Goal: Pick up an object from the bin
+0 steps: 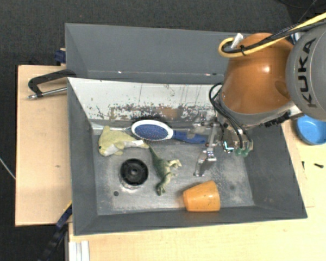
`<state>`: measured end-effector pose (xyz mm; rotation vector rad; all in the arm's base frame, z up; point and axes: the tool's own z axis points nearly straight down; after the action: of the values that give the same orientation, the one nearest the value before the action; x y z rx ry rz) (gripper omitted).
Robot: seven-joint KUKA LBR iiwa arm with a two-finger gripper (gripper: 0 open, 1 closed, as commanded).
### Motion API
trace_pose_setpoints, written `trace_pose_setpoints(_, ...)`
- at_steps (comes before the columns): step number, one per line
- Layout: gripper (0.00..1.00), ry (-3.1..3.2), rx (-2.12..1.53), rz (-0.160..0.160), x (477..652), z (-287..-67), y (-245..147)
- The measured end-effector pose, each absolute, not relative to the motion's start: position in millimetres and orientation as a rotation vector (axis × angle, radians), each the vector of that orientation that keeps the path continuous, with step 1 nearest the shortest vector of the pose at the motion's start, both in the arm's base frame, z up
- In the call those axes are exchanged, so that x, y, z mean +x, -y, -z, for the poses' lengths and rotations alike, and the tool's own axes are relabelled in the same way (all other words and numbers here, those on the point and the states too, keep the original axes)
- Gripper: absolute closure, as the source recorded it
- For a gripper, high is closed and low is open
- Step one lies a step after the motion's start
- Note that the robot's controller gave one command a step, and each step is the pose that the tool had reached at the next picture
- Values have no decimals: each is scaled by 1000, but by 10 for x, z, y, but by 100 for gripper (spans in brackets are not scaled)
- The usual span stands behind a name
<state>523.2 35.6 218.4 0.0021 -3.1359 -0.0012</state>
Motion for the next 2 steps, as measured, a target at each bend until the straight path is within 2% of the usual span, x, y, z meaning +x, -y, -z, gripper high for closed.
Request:
trace_pose_setpoints(1, 0, 3126, 237, 2, 5182, -1102, -579)
trace_pose_setpoints(2, 0, 3146, 71, 3, 5237, -726, -425)
